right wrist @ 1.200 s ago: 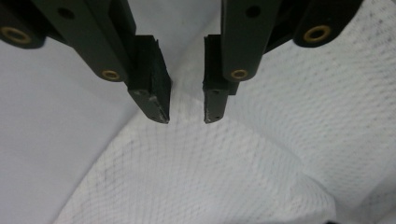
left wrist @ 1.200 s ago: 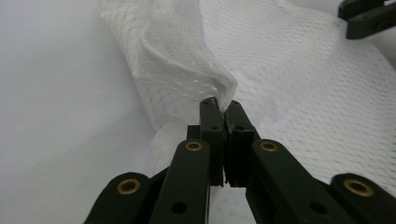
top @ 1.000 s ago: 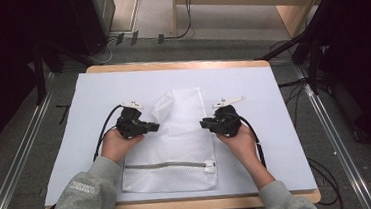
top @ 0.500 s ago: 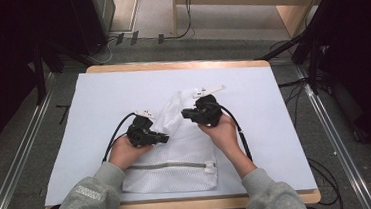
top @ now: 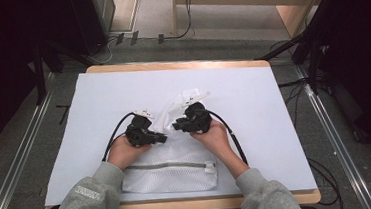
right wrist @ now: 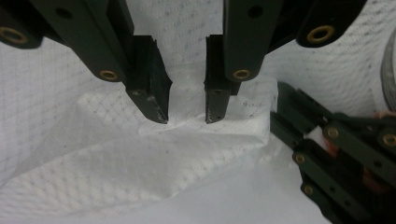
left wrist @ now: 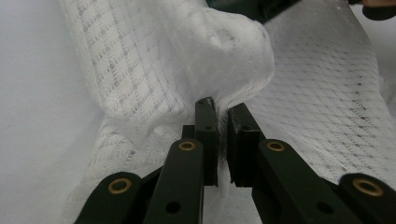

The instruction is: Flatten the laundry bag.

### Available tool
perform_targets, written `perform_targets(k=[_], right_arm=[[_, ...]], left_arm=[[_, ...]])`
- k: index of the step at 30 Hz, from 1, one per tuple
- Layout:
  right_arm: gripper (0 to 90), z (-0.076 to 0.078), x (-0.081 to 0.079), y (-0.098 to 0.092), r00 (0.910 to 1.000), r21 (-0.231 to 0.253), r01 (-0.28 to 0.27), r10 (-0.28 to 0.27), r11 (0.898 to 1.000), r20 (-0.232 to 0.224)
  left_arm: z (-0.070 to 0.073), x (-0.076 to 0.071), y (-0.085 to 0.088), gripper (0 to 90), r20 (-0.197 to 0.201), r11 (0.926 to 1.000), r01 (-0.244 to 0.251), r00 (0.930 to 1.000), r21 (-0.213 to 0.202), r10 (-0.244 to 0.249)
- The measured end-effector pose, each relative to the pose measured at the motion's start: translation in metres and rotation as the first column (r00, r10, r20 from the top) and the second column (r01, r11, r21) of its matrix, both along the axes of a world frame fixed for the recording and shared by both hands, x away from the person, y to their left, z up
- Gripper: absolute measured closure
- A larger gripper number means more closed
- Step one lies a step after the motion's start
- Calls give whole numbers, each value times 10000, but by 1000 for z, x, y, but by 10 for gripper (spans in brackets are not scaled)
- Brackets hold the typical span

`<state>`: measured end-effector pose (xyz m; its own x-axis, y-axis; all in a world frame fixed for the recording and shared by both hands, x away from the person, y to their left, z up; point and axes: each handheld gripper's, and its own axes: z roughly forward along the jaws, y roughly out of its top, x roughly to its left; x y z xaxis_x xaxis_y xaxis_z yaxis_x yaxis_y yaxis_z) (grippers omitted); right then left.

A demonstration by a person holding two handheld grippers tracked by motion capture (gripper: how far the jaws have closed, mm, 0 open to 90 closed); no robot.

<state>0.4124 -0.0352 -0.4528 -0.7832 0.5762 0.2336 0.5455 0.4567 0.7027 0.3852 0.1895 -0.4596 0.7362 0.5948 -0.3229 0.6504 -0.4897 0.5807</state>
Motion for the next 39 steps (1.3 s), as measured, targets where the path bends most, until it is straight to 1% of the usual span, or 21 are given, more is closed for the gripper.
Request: perform_targets(k=[1, 3, 5, 6, 7, 8, 9, 14, 16, 17, 20, 21, 23, 25, 26, 27, 28, 29, 32, 35, 39], right_arm=[[717, 0, 0, 0, 10000, 0, 0, 0, 10000, 0], [694, -3, -3, 2, 9997, -249, -226, 224, 9994, -71], [693, -3, -3, 2, 9995, -355, -304, 305, 9989, 40], [701, -1, -4, 2, 9995, -310, -303, 305, 9991, 67], [780, 5, -5, 0, 9990, -126, -221, 226, 9997, 387], [810, 9, -4, -1, 9980, -74, -169, 173, 9998, 609], [829, 13, -4, -2, 9978, 37, -17, 15, 10000, 666], [821, 19, 3, -2, 9974, 367, 161, -186, 9992, 697], [770, 17, 6, 2, 9977, 394, 174, -200, 9991, 652], [750, 15, 8, 5, 9982, 337, 83, -103, 9994, 591], [633, 6, 9, 15, 9986, 114, -206, 200, 9997, 481], [599, 4, 8, 17, 9986, 15, -276, 275, 9996, 450], [551, -3, 9, 21, 9984, -442, -449, 464, 9980, 336], [542, -9, 9, 21, 9987, -683, -489, 497, 9965, 107], [554, -12, 10, 21, 9988, -702, -485, 488, 9964, 25], [590, -13, 10, 21, 9986, -602, -486, 497, 9970, 160], [640, -14, 9, 21, 9989, -649, -386, 403, 9971, 247], [721, -13, 8, 21, 9988, -762, -337, 363, 9965, 332], [873, -14, 7, 23, 9982, -922, -275, 324, 9954, 511], [893, -11, 8, 23, 9990, -981, -241, 276, 9949, 342], [895, 2, 10, 10, 9992, -465, 67, -49, 9989, 395]], left_arm=[[0, 0, 0, 850, 0, 10000, 0, 10000, 0, 0], [0, 0, 1, 850, 2, 10000, -17, 10000, 63, 17], [0, 0, 1, 850, -13, 10000, -14, 10000, 48, 14], [0, 0, 1, 850, -7, 10000, -18, 10000, 44, 18], [0, 0, 1, 851, 6, 10000, -21, 10000, 47, 21], [0, 0, 1, 852, 9, 10000, -25, 10000, 28, 25], [0, 0, 1, 852, 9, 10000, -25, 10000, 28, 25], [0, 0, 0, 852, 9, 10000, -24, 10000, 2, 24], [0, 0, 0, 852, 3, 10000, -16, 10000, 1, 16], [-1, 1, 0, 852, -8, 10000, 4, 10000, -9, -4], [-1, 1, 0, 853, -22, 10000, -8, 10000, -24, 8], [-1, 1, 0, 854, -12, 10000, -14, 10000, -20, 14], [-1, 1, 1, 857, -12, 10000, 4, 10000, 27, -4], [-1, 1, 1, 861, -43, 10000, -7, 10000, 24, 7], [-1, 1, 2, 864, -61, 10000, -3, 10000, 17, 3], [-1, 2, 2, 866, -71, 10000, -20, 10000, 22, 20], [-1, 2, 2, 869, -76, 10000, -34, 10000, 27, 34], [-1, 2, 2, 872, -75, 10000, -45, 10000, 30, 45], [-1, 2, 2, 886, -93, 10000, -72, 9999, 58, 73], [0, 2, 2, 897, -114, 9999, -82, 9999, 122, 83], [0, 2, 1, 900, -141, 9998, -118, 9998, 145, 120]])
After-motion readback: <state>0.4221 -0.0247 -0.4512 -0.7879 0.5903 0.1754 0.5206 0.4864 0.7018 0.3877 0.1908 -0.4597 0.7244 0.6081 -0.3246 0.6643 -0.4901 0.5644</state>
